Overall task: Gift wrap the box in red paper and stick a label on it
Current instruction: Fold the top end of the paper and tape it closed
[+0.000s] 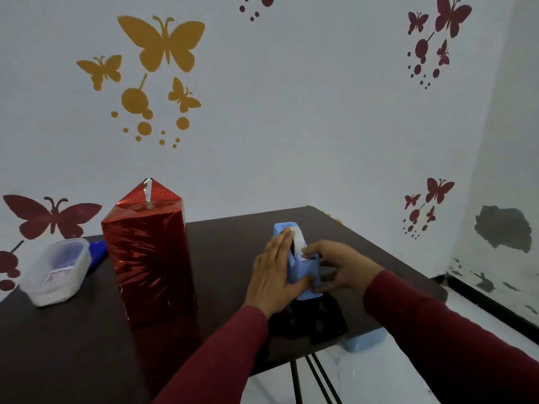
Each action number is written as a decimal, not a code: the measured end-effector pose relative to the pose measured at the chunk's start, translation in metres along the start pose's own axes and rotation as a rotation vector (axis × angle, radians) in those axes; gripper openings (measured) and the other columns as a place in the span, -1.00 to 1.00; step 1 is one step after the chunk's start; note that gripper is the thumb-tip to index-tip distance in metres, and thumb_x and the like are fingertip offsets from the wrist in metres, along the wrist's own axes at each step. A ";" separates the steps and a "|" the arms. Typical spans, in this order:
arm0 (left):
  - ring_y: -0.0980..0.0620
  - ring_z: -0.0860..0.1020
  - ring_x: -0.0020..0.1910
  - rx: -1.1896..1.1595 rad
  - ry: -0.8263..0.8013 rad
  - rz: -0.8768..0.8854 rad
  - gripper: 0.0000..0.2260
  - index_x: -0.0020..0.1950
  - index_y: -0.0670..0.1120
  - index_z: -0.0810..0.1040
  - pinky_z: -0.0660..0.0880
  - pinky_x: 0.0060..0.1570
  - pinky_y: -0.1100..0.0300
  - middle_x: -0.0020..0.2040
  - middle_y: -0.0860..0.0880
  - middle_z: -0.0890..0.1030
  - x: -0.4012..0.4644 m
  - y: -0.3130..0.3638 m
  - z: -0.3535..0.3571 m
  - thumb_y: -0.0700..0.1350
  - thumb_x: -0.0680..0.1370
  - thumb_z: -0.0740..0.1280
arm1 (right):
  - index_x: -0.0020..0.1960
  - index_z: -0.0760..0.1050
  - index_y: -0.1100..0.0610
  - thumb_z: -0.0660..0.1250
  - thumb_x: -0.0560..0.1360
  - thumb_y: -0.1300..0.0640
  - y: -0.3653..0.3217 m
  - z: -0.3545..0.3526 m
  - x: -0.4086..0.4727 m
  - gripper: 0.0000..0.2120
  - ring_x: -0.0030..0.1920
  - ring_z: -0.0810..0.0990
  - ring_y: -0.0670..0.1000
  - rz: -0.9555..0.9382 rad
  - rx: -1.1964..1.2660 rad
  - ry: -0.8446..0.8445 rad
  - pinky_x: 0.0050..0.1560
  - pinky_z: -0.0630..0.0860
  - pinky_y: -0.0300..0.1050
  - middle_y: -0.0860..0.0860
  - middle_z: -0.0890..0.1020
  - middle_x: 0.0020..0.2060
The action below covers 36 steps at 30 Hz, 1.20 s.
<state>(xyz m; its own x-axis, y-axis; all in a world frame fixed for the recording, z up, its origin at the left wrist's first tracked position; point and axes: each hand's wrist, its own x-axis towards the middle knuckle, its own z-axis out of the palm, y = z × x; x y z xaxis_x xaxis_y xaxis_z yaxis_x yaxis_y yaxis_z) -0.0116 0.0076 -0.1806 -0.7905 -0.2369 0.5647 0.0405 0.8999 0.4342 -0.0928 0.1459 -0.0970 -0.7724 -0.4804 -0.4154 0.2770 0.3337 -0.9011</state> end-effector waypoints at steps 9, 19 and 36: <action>0.18 0.15 0.59 -0.122 0.004 0.016 -0.25 0.66 0.21 0.05 0.24 0.48 -0.06 0.64 0.29 0.06 -0.001 -0.004 0.000 0.25 0.48 0.16 | 0.15 0.61 0.29 0.49 0.48 0.22 -0.011 0.010 -0.002 -0.73 0.13 0.48 0.30 -0.138 0.215 0.074 -0.36 0.52 0.51 0.17 0.57 0.18; 0.16 0.14 0.59 -0.095 -0.017 0.017 -0.26 0.66 0.15 0.10 0.20 0.48 0.03 0.65 0.23 0.07 -0.003 -0.004 0.001 0.25 0.48 0.14 | -0.07 0.72 0.29 0.56 0.41 0.17 0.048 0.012 0.002 -0.81 0.02 0.71 0.24 -0.367 0.352 0.181 -0.10 0.69 0.21 0.22 0.74 -0.07; 0.16 0.19 0.56 -0.102 -0.018 0.013 -0.26 0.64 0.12 0.18 0.24 0.45 0.08 0.64 0.26 0.09 -0.004 -0.002 0.000 0.15 0.44 0.16 | -0.18 0.69 0.36 0.48 0.52 0.25 0.085 -0.012 0.005 -0.82 0.09 0.71 0.01 -0.522 0.169 0.068 -0.07 0.68 -0.14 0.01 0.72 0.15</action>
<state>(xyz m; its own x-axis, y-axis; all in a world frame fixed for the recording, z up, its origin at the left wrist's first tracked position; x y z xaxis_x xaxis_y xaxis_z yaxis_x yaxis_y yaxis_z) -0.0085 0.0072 -0.1843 -0.8003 -0.2180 0.5586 0.1124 0.8606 0.4968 -0.0804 0.1819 -0.1742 -0.8654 -0.4918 0.0956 -0.0691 -0.0719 -0.9950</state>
